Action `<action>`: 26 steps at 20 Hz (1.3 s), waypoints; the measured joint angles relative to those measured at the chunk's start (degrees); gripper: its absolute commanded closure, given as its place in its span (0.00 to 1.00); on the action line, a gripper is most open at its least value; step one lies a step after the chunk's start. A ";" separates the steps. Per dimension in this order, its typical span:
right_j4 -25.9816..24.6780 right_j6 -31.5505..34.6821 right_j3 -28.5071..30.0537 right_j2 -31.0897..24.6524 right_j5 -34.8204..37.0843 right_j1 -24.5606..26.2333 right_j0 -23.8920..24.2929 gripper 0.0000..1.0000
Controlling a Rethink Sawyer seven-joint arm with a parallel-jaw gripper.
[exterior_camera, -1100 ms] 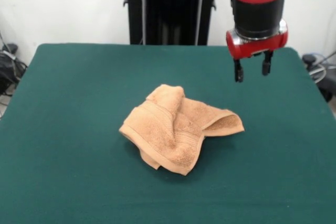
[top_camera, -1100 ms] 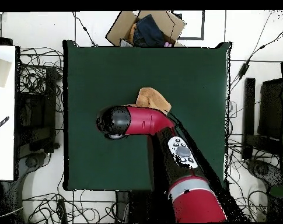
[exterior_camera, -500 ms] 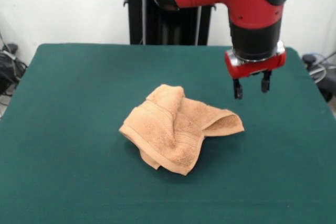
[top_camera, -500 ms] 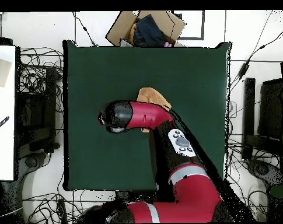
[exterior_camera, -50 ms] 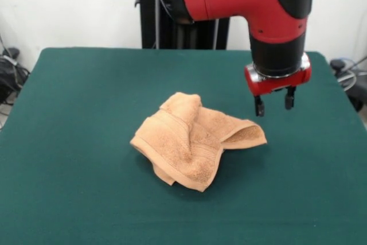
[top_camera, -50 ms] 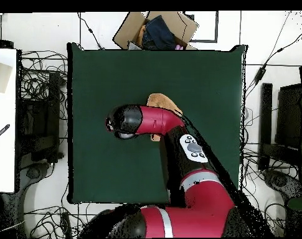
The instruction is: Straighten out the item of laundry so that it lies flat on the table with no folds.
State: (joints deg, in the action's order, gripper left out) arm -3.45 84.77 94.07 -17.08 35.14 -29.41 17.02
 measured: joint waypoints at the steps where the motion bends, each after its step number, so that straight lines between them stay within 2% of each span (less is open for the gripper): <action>1: 0.00 0.00 -0.23 0.00 0.00 0.18 -0.01 0.00; 16: -0.01 0.00 -4.96 0.00 3.21 1.65 -0.67 0.00; 26: -0.02 0.00 -11.19 -0.02 9.12 3.30 -2.68 0.00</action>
State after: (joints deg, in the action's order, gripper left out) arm -3.47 84.77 82.88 -17.10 44.25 -26.11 14.34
